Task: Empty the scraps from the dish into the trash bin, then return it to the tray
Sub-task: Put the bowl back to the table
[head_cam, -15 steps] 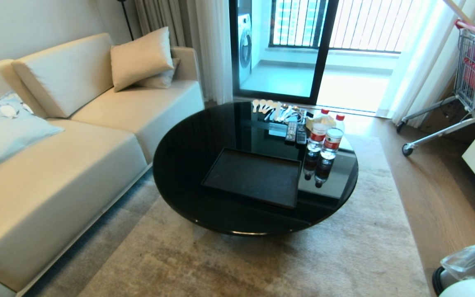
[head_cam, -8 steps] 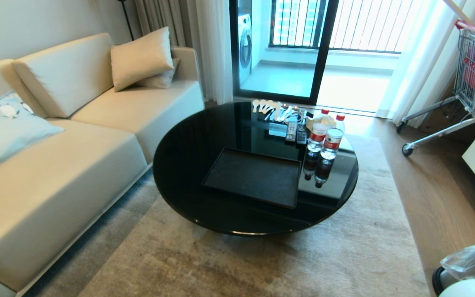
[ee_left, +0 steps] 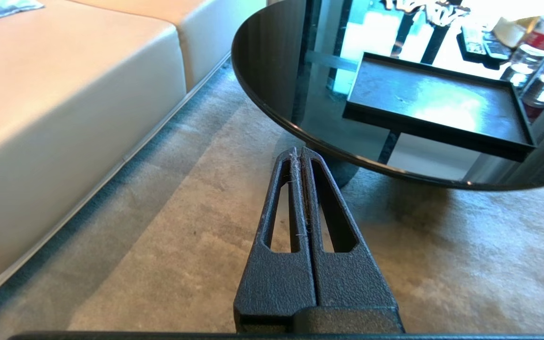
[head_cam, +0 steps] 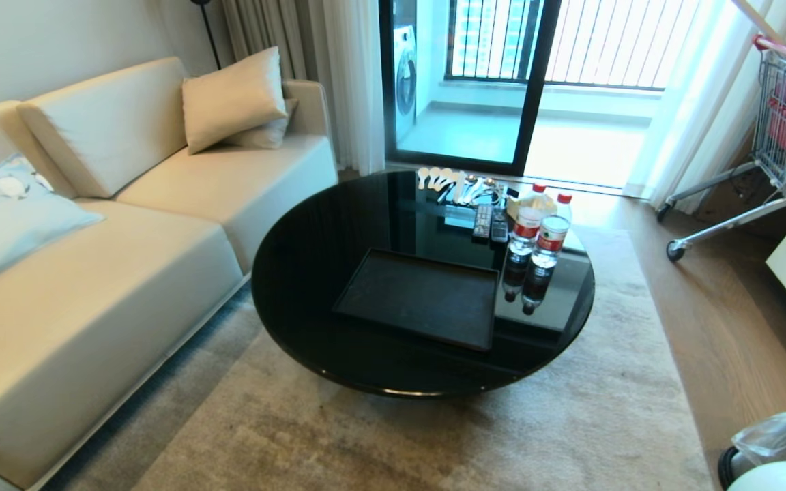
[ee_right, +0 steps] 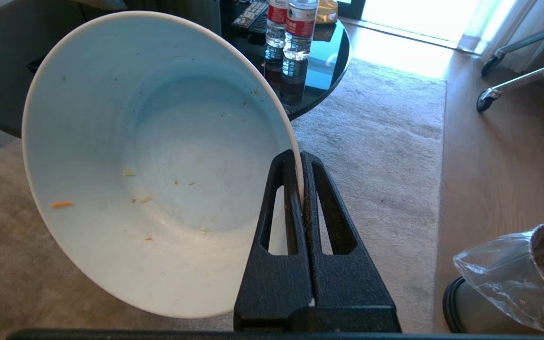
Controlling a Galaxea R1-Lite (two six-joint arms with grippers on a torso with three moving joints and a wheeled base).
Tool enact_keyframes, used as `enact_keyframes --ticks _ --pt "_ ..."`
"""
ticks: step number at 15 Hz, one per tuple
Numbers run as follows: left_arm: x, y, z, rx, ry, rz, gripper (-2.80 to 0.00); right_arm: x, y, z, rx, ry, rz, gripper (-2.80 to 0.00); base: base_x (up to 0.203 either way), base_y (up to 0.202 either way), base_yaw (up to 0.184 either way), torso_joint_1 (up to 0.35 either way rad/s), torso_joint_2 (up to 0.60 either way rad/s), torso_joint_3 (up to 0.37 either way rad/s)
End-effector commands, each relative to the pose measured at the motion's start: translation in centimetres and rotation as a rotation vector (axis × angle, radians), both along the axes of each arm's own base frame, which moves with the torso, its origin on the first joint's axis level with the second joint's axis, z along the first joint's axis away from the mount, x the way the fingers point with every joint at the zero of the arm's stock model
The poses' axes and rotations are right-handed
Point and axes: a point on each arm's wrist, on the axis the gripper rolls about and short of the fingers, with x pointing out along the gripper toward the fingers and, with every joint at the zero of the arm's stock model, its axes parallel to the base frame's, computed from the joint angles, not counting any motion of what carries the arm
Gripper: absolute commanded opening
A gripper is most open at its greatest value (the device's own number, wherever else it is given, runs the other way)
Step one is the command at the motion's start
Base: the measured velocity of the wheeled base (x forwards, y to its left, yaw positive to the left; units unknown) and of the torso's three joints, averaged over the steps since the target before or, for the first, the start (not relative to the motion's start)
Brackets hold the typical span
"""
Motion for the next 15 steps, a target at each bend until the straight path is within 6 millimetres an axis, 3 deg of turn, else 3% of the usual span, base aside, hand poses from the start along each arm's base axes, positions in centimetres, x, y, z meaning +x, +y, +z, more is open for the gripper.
enact_keyframes --ticks 1,8,15 --pt "0.00 0.00 0.00 -0.001 0.000 0.000 -2.80 0.01 0.00 0.00 -0.001 0.002 0.000 -2.80 0.175 0.000 0.001 0.013 0.01 0.006" --pt "0.00 0.00 0.01 0.000 -0.001 0.000 -2.80 0.01 0.00 0.00 -0.002 0.002 0.000 -2.80 0.180 0.000 -0.001 0.004 0.00 0.001" --pt "0.00 0.00 0.00 0.000 0.000 0.000 -2.80 0.01 0.00 0.00 -0.002 0.002 0.000 -2.80 0.000 0.000 0.000 0.000 0.00 0.000"
